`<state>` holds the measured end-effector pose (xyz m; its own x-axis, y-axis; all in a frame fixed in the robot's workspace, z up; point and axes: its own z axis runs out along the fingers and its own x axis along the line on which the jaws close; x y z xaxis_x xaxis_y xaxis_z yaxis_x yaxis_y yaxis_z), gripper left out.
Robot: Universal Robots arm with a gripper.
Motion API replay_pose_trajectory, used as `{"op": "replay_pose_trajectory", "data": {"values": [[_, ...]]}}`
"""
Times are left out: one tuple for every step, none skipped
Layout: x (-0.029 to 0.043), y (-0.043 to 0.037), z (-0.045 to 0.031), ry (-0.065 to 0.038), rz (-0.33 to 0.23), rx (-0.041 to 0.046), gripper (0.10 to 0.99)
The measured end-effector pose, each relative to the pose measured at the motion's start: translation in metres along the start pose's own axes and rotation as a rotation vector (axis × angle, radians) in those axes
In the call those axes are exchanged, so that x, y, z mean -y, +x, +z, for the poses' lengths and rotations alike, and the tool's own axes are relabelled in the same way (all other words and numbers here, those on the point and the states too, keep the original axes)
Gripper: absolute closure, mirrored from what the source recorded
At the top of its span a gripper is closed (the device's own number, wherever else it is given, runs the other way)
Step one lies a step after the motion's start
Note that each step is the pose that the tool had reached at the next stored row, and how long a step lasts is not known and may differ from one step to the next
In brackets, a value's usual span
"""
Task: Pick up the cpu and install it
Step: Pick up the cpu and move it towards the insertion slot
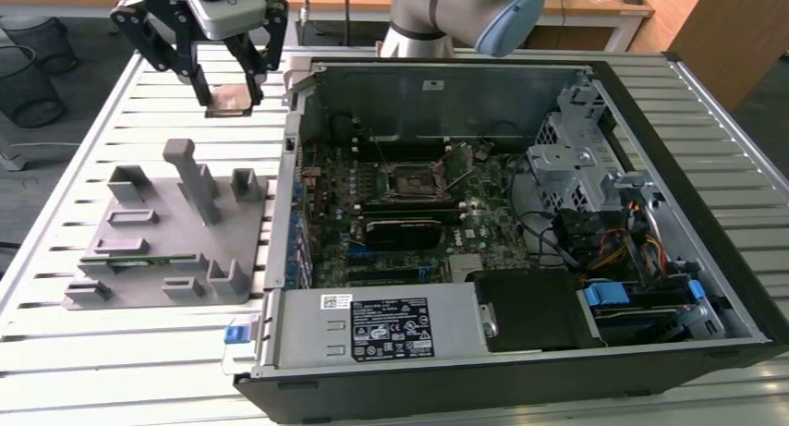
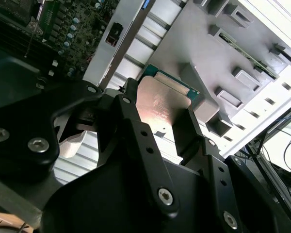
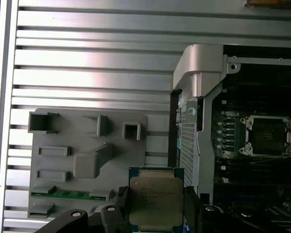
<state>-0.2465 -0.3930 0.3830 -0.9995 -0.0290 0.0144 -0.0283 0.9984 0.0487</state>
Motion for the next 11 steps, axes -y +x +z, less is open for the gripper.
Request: {"op": "replay_pose_trajectory", "data": {"values": [[0.0, -0.0009, 0.0, 0.0, 0.0, 0.0, 0.549], [0.0, -0.0017, 0.0, 0.0, 0.0, 0.0, 0.549], [0.0001, -0.0025, 0.0, 0.0, 0.0, 0.0, 0.549], [0.0001, -0.0033, -0.0001, 0.0, 0.0, 0.0, 0.549], [0.0001, -0.004, -0.0001, 0.0, 0.0, 0.0, 0.549], [0.0001, -0.0047, -0.0001, 0.0, 0.0, 0.0, 0.549], [0.0001, -0.0054, -0.0001, 0.0, 0.0, 0.0, 0.549], [0.0002, -0.0062, -0.0001, 0.0, 0.0, 0.0, 0.549], [0.0002, -0.007, -0.0001, 0.0, 0.0, 0.0, 0.549], [0.0002, -0.0077, -0.0001, 0.0, 0.0, 0.0, 0.549], [0.0002, -0.0084, -0.0002, 0.0, 0.0, -0.0001, 0.549]]}}
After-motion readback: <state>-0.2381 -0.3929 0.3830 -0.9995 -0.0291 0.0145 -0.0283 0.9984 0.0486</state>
